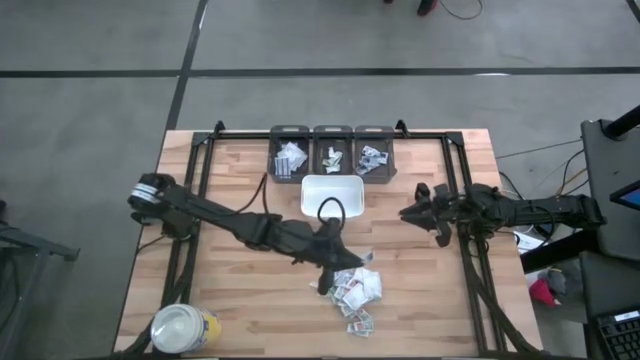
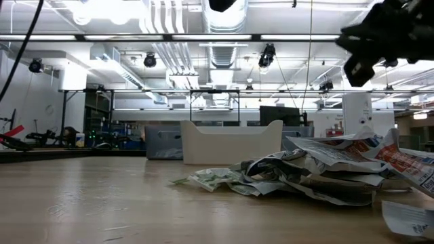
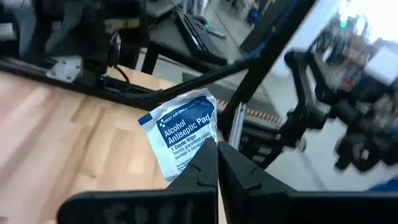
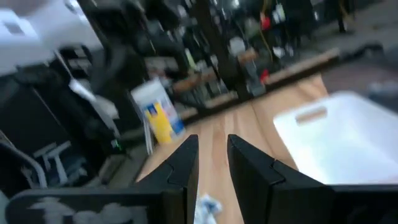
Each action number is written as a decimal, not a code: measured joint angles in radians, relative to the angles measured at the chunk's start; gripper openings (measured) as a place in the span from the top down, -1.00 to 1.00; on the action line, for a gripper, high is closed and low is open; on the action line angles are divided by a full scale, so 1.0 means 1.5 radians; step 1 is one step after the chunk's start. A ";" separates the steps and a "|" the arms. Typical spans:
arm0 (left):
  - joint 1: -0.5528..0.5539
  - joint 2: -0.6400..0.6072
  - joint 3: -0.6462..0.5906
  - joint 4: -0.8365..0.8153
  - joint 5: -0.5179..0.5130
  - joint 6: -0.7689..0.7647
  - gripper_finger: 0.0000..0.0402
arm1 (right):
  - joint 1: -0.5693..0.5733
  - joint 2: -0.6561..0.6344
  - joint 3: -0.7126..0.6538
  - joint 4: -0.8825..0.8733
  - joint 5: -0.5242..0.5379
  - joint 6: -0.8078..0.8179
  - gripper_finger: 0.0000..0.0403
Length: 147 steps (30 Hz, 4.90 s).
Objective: Pick & Place First Aid Supplies
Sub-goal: Put the white alcohol pad into the right black bin
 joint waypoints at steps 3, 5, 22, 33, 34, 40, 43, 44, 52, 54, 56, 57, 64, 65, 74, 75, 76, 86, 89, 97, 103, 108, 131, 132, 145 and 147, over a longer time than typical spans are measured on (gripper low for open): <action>0.004 0.021 0.000 0.062 0.000 -0.071 1.00 | 0.000 0.001 0.000 0.065 -0.001 0.005 0.61; 0.008 0.034 0.000 0.107 0.001 -0.109 1.00 | 0.000 0.001 0.001 0.097 -0.020 0.003 0.63; 0.121 0.076 0.000 0.205 0.159 -0.310 1.00 | 0.000 0.030 0.032 0.105 -0.065 -0.035 0.20; 0.178 0.076 0.002 0.224 0.232 -0.327 1.00 | 0.000 0.155 0.165 -0.048 -0.042 -0.156 -0.06; 0.180 0.076 0.002 0.226 0.243 -0.328 1.00 | 0.000 0.167 0.180 -0.061 -0.035 -0.164 -0.07; 0.182 0.076 0.002 0.225 0.300 -0.329 1.00 | 0.000 0.246 0.275 -0.144 -0.032 -0.209 -0.11; 0.184 0.076 0.002 0.223 0.315 -0.325 1.00 | 0.000 0.287 0.320 -0.209 -0.033 -0.210 -0.12; 0.185 0.076 0.002 0.223 0.318 -0.322 1.00 | 0.000 0.300 0.334 -0.227 -0.035 -0.210 -0.12; 0.193 0.074 0.002 0.175 0.384 -0.328 1.00 | 0.000 0.351 0.413 -0.361 -0.043 -0.215 -0.12; 0.194 0.070 0.001 0.136 0.390 -0.327 1.00 | 0.000 0.350 0.420 -0.377 -0.058 -0.217 -0.12; 0.194 0.066 0.001 0.100 0.392 -0.315 1.00 | 0.000 0.346 0.421 -0.385 -0.081 -0.216 -0.12; 0.195 0.063 0.001 0.091 0.392 -0.309 1.00 | 0.000 0.343 0.421 -0.385 -0.094 -0.216 -0.12; 0.201 0.060 0.001 0.107 0.365 -0.293 1.00 | 0.000 0.351 0.422 -0.381 -0.122 -0.195 -0.12; 0.201 0.061 0.001 0.117 0.363 -0.293 1.00 | 0.000 0.357 0.422 -0.381 -0.123 -0.195 -0.12; 0.210 0.063 0.001 0.120 0.350 -0.286 1.00 | 0.000 0.409 0.428 -0.338 -0.179 -0.185 -0.12; 0.211 0.063 0.001 0.120 0.350 -0.286 1.00 | 0.000 0.412 0.428 -0.336 -0.180 -0.185 -0.12; 0.212 0.063 0.000 0.120 0.350 -0.286 1.00 | 0.000 0.414 0.428 -0.335 -0.180 -0.185 -0.12; 0.212 0.064 -0.004 0.116 0.351 -0.283 1.00 | 0.000 0.414 0.428 -0.300 -0.180 -0.175 -0.01; 0.212 0.064 -0.004 0.116 0.351 -0.283 1.00 | 0.000 0.414 0.428 -0.302 -0.180 -0.169 0.10; 0.212 0.064 -0.004 0.121 0.349 -0.278 1.00 | 0.000 0.414 0.428 -0.304 -0.180 -0.144 0.43; 0.211 0.064 -0.004 0.123 0.348 -0.278 1.00 | 0.000 0.414 0.428 -0.308 -0.180 -0.135 0.70; 0.207 0.064 -0.004 0.122 0.343 -0.278 1.00 | 0.000 0.413 0.428 -0.313 -0.181 -0.132 0.93; 0.268 -0.033 -0.005 -0.054 0.383 -0.087 1.00 | -0.053 0.414 0.427 -0.371 0.062 -0.106 0.96; 0.278 -0.044 -0.004 -0.096 0.369 -0.066 1.00 | -0.068 0.414 0.427 -0.374 0.083 -0.111 0.96; 0.375 -0.150 -0.027 -0.421 0.091 0.222 1.00 | -0.326 0.618 0.561 -0.562 0.104 -0.148 0.96; 0.398 -0.169 -0.045 -0.417 0.121 0.235 1.00 | -0.345 0.671 0.606 -0.601 0.102 -0.174 0.96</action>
